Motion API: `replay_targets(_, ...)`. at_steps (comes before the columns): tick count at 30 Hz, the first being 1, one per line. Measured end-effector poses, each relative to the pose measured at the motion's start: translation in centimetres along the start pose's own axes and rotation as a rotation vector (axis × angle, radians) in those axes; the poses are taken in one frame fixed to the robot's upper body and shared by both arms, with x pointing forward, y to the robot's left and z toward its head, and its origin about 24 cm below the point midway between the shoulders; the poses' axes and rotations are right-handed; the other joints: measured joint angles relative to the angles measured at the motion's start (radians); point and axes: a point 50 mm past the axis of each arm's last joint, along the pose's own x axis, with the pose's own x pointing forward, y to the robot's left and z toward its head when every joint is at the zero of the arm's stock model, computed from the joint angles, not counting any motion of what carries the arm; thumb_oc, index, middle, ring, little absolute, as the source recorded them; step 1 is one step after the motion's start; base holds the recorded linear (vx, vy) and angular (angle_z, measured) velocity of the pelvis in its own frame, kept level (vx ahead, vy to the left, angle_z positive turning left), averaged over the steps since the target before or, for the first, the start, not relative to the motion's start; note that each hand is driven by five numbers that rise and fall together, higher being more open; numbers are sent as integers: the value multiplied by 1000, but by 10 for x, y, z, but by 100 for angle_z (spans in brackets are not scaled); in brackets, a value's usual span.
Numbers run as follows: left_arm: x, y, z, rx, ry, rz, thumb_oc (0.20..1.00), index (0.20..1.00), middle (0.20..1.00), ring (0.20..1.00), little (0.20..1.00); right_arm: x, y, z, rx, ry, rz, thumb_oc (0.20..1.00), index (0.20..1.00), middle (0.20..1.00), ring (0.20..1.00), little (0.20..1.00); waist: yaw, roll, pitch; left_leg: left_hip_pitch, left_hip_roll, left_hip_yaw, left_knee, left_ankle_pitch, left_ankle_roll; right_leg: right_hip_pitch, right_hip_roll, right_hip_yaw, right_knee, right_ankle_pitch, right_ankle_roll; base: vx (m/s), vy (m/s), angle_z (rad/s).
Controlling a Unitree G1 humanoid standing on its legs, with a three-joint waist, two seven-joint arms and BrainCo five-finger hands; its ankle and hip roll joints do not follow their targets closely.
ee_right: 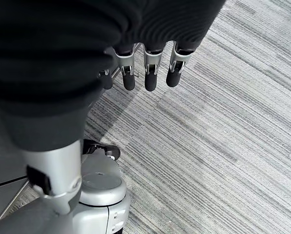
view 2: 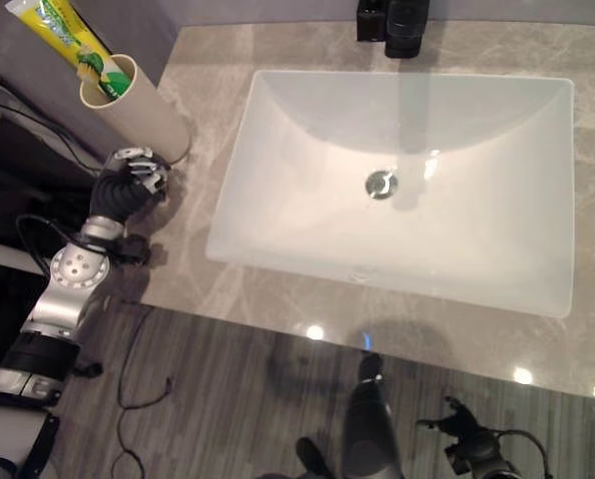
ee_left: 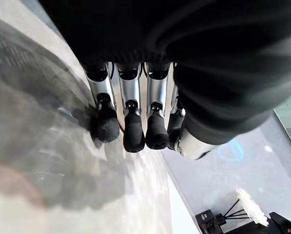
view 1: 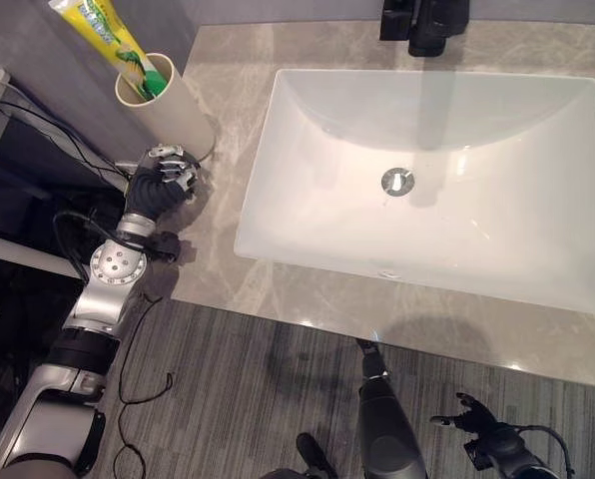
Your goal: Put brush and paste in cup on sink, flatten towel.
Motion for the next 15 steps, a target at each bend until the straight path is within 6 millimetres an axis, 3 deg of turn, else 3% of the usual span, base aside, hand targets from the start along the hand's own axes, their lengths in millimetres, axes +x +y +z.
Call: replay_targets(15, 24, 16, 14, 17, -40, 132, 200, 200, 200, 200, 200, 1, -3, 5, 47, -14, -29, 1000, 1000, 1000, 1000, 1000, -16, 10, 25, -27, -3, 12, 0, 10, 0, -34, 7, 15, 0, 1, -3, 5, -6, -2)
